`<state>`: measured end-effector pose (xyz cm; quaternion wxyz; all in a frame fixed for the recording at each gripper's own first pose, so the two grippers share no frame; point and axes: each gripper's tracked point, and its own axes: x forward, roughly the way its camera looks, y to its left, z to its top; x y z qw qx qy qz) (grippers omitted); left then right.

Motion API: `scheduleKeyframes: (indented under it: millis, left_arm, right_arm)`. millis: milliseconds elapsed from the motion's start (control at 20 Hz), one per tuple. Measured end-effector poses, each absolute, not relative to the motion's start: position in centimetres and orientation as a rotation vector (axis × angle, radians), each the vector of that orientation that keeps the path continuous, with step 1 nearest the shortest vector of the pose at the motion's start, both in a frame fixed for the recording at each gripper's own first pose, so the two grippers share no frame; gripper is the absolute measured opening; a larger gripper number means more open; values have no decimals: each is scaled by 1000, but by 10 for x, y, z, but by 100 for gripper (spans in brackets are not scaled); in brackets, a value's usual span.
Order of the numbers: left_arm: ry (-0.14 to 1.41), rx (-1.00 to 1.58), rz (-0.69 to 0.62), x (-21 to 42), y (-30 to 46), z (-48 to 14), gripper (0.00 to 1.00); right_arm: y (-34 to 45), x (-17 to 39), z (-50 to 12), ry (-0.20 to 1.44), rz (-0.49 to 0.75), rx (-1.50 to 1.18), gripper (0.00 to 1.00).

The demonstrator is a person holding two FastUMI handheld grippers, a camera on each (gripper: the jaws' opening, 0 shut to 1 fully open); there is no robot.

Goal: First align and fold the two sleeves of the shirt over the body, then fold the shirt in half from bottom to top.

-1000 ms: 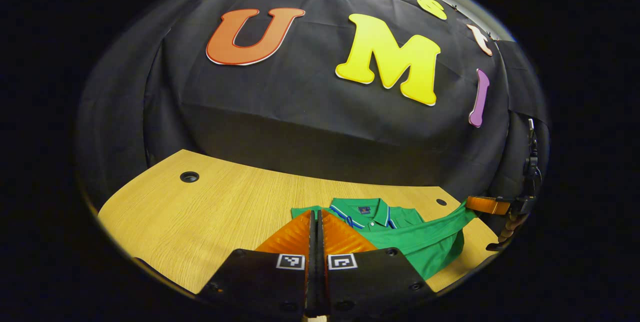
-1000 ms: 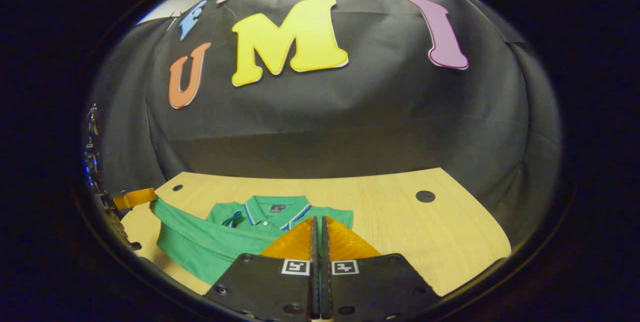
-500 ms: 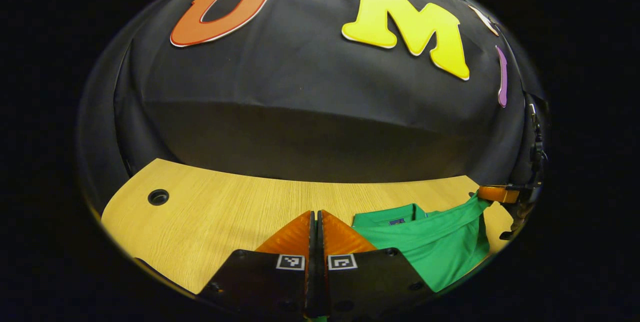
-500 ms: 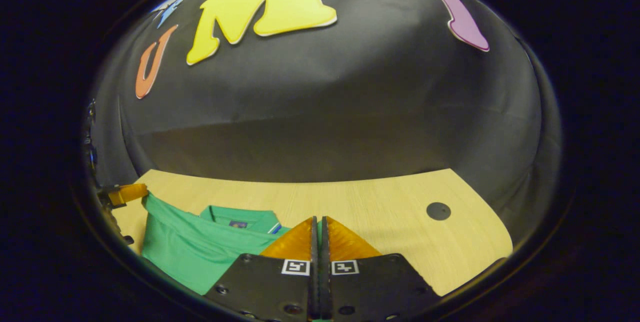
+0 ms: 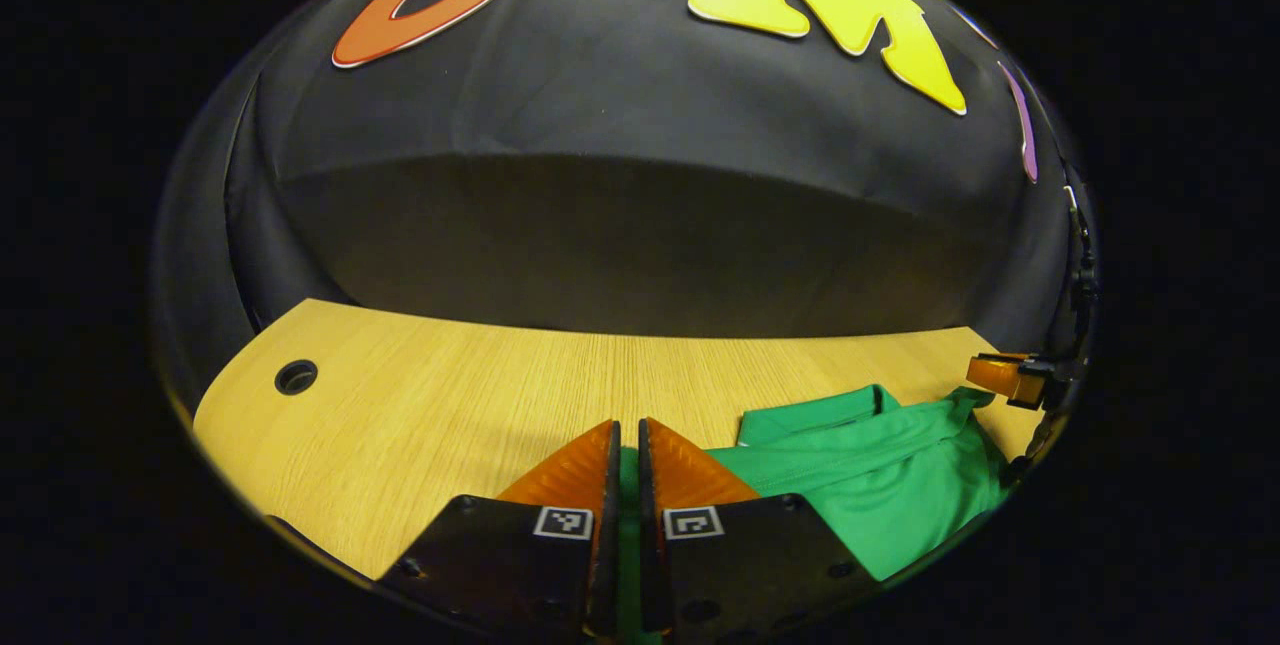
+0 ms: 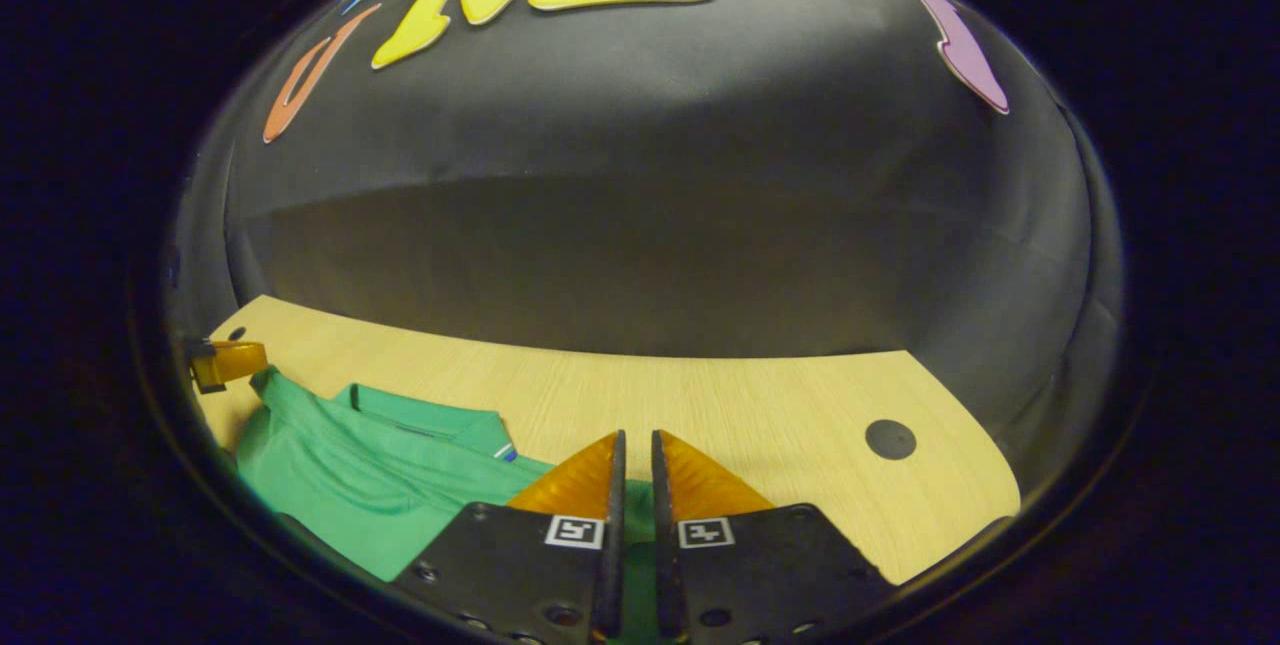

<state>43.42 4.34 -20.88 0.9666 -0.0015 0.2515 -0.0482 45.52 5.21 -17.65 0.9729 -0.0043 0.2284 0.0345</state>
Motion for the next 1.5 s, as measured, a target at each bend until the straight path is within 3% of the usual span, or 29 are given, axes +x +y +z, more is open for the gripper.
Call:
scheduleKeyframes:
  millis: [50, 100, 150, 300, 400, 450, 550, 850, 1100, 1500]
  left_arm:
    - [521, 12, -74, 431, 48, -211, 29]
    - [524, 6, -55, 431, 52, -212, 20]
    - [517, -22, -47, 429, 55, -209, 34]
    - [495, -129, -61, 420, 47, -199, 58]
    - [467, -129, -28, 413, 54, -192, 92]
    - [456, -119, -28, 406, 54, -187, 87]
    - [441, -110, -30, 391, 49, -178, 99]
    - [385, -79, -40, 325, 41, -147, 100]
    - [347, -75, -64, 260, 37, -102, 99]
    - [203, 3, -80, 143, 13, -33, 98]
  right_arm:
    - [48, 453, -177, 465, 58, -4, 35]
    - [47, 451, -175, 467, 50, 9, 59]
    - [47, 449, -174, 469, 53, 12, 82]
    - [46, 438, -159, 431, 54, -23, 89]
    - [50, 427, -150, 410, 65, -15, 92]
    - [51, 419, -148, 412, 68, -11, 95]
    - [50, 402, -142, 412, 62, -15, 96]
    - [39, 344, -93, 313, 41, -48, 95]
    - [28, 266, -73, 297, 67, 70, 95]
    - [-10, 149, -26, 158, 73, 32, 95]
